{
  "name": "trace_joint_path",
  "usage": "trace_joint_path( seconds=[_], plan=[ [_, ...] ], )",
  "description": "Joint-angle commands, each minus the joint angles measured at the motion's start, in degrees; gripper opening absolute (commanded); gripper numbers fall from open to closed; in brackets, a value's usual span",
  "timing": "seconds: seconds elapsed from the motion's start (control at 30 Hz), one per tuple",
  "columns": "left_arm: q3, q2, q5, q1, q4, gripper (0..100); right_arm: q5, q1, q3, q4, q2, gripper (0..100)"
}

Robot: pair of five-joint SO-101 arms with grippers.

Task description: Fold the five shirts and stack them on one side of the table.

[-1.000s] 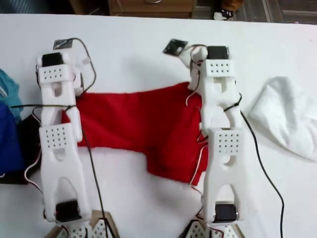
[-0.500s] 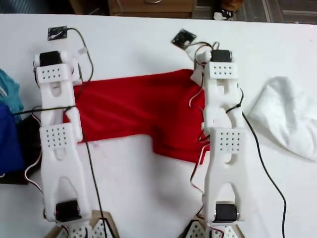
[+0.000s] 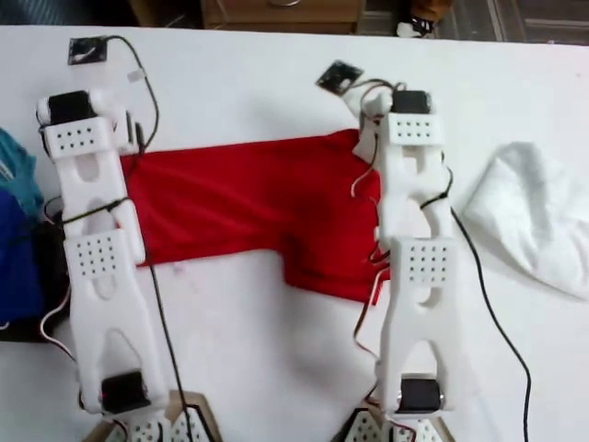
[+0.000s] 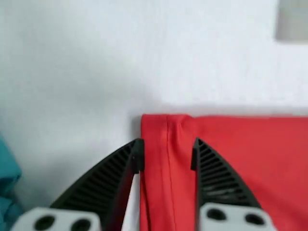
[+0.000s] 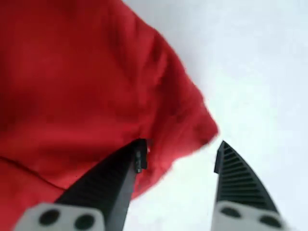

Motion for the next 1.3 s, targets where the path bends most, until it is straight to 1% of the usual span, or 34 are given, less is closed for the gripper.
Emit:
trace_joint_path(
  seconds=[0.0, 0.07, 0.17, 0.3, 0.33, 0.47, 0.6, 0.73, 0.8, 0.9, 1.07, 1.27],
  plan=[
    [2.42, -6.42, -4.04, -0.35, 1.32, 18, -0.09, 1.63, -2.20, 0.66, -7.16, 23.4],
    [6.46, -9.32, -6.33, -0.18, 1.41, 18, -0.09, 1.89, -2.11, 0.92, -8.40, 23.4],
    [15.16, -14.42, -6.77, 0.00, 1.41, 18, -0.09, 1.89, -2.11, 3.12, -10.33, 23.4],
    [31.25, -22.42, -8.44, 0.97, 1.41, 18, -0.09, 0.22, -1.93, 13.58, -13.58, 23.4],
    [36.44, -24.70, -9.32, 1.85, 1.41, 18, -0.44, -0.40, -0.44, 14.29, -14.37, 23.4],
    [55.52, -33.23, -10.29, 6.15, 1.05, 18, -0.70, -1.45, 10.90, 13.93, -20.62, 23.3],
    [65.71, -38.51, -10.20, 7.91, -2.11, 18, -0.44, -6.29, 33.41, 13.67, -30.46, 23.3],
    [70.11, -38.24, -10.55, 7.21, -6.86, 18, 0.62, -12.88, 52.13, 12.70, -38.11, 23.3],
    [70.99, -37.01, -10.64, 6.86, -8.26, 18, 0.62, -15.52, 58.20, 10.24, -40.40, 23.3],
    [70.90, -35.08, -10.55, 6.86, -8.79, 18, 0.53, -17.54, 64.44, 7.25, -41.71, 23.3],
    [70.90, -33.14, -10.55, 6.77, -9.58, 18, 0.53, -20.97, 68.04, 5.23, -41.71, 23.3],
    [70.81, -32.88, -10.37, 5.10, -11.52, 18, 0.00, -21.67, 68.13, -0.75, -41.01, 23.3]
  ],
)
